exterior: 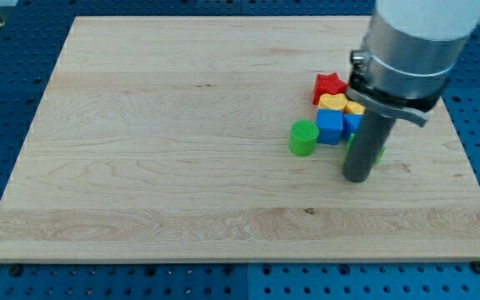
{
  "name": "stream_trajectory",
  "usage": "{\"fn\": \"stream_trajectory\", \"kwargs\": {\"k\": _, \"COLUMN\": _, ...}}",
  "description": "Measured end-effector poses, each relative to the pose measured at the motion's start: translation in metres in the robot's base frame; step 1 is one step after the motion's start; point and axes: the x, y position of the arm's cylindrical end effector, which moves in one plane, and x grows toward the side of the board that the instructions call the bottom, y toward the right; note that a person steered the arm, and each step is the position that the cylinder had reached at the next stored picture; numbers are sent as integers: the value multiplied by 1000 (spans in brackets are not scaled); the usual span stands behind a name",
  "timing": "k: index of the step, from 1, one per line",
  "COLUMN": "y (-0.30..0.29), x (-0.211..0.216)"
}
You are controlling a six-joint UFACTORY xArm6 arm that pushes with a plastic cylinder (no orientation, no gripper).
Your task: Slide the green star right and up a bit
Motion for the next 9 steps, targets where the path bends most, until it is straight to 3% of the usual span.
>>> {"fn": "stream_trajectory", "kwargs": {"k": 3, "y": 29, "x": 11}}
{"fn": "stream_trajectory", "kwargs": {"k": 5, "y": -2, "x": 23}}
{"fn": "stream_trajectory", "kwargs": {"k": 8, "y": 68, "x": 15}}
{"fn": "stream_trajectory", "kwargs": {"k": 9, "y": 29, "x": 30}}
